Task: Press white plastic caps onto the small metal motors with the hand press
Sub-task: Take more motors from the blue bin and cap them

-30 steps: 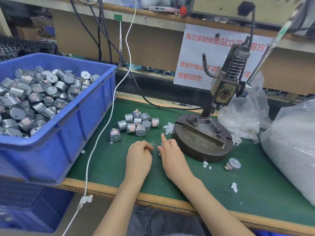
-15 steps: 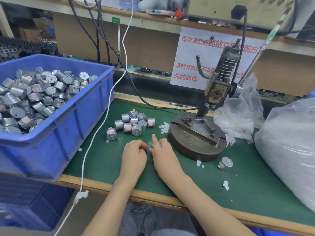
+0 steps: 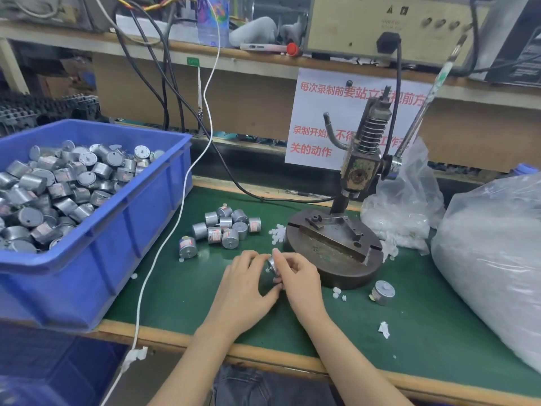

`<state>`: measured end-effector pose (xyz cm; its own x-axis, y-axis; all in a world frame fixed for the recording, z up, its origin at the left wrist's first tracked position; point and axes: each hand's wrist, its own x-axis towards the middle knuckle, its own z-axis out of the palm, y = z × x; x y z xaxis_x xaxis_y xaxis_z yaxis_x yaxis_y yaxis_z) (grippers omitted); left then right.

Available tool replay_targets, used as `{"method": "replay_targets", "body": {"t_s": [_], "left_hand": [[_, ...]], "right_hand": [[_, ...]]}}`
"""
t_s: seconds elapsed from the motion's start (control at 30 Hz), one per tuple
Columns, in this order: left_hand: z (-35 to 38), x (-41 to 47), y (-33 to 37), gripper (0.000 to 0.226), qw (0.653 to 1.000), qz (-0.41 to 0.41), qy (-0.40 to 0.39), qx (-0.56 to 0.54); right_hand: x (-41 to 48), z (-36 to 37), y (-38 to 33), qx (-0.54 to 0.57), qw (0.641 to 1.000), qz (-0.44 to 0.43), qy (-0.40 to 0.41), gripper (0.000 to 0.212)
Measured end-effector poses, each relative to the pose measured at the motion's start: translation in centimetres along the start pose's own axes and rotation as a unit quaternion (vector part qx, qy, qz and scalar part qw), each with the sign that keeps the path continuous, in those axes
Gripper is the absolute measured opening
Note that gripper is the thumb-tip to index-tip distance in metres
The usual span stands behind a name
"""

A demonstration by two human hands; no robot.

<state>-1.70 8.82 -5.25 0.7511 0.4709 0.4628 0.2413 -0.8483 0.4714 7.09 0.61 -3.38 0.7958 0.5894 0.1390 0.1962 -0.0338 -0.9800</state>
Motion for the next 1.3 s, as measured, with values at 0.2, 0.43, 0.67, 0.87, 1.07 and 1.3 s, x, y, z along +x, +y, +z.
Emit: {"method": "replay_targets", "body": {"t_s": [0.2, 0.43, 0.67, 0.87, 1.07, 1.3], "left_hand": [[-0.2, 0.2, 0.1, 0.029, 0.999, -0.031, 0.018, -0.040], [-0.5, 0.6, -0.4, 0.017, 0.969, -0.148, 0.048, -0.193], [-0.9, 0.5, -0.7, 0.011, 0.953, -0.180, 0.035, -0.242], [-0.6, 0.3, -0.5, 0.014, 0.970, -0.146, 0.016, -0.194], [-1.2, 0.4, -0.7, 0.014, 0.932, -0.184, 0.056, -0.309], [-2.3, 0.6, -1.4, 0.030, 0.818, -0.293, 0.136, -0.476]], "right_hand": [[0.0, 0.3, -0.1, -0.006, 0.999, -0.011, -0.030, 0.021], [-0.9, 0.5, 0.3, -0.238, 0.958, -0.150, -0.060, 0.062], [-1.3, 1.6, 0.8, -0.412, 0.867, -0.266, -0.086, 0.060], [-0.7, 1.6, 1.0, -0.411, 0.875, -0.243, -0.076, 0.048], [-0.9, 1.1, 0.7, -0.372, 0.898, -0.234, -0.018, 0.032], [0.7, -2.7, -2.4, -0.263, 0.946, -0.152, 0.112, 0.031]]}}
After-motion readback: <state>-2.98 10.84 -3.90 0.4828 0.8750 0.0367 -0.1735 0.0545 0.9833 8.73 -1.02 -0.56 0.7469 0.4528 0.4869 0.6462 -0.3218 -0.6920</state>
